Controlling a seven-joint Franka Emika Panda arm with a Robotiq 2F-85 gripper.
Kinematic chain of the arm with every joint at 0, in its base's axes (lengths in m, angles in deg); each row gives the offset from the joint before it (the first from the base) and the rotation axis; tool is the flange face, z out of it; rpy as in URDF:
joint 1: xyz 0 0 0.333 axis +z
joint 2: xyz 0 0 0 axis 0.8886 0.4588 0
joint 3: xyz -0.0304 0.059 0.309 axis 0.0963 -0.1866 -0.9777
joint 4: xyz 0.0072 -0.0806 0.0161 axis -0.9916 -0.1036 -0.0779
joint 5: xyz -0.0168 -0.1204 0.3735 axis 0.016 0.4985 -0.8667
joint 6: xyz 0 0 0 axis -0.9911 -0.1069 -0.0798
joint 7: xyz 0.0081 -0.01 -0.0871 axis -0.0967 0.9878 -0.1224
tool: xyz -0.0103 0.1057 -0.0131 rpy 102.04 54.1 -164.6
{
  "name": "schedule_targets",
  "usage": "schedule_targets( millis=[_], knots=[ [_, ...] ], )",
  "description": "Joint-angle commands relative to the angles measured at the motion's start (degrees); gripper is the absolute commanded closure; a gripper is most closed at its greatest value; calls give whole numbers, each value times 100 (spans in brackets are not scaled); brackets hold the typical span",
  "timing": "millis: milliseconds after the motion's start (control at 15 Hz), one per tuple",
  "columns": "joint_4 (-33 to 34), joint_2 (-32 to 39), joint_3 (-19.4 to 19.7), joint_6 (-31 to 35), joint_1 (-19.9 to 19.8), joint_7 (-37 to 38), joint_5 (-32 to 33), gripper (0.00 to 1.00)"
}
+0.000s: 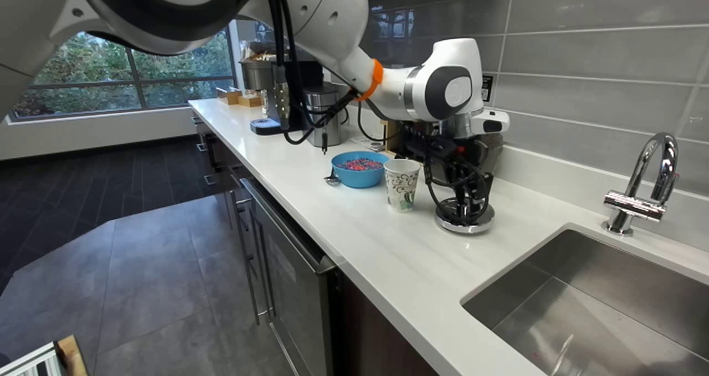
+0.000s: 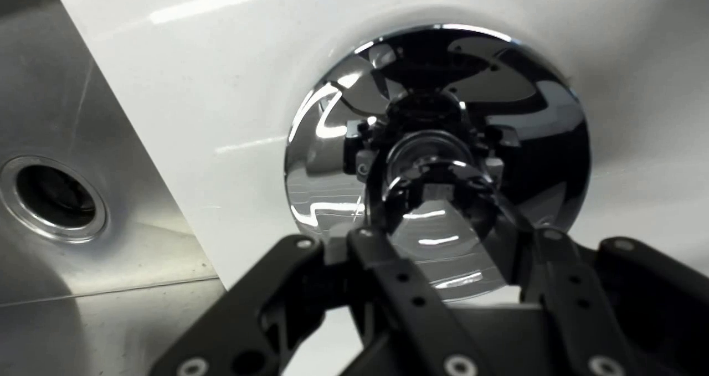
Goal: Remove the lid from the glass jug
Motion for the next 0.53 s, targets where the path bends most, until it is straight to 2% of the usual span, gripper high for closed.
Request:
schedule_targets(
  millis=[0,467],
  knots=[
    [372,220,-84,-311,-92,-224,-179,78],
    [583,377,-108,-498,-101,-333,-178,78]
  ],
)
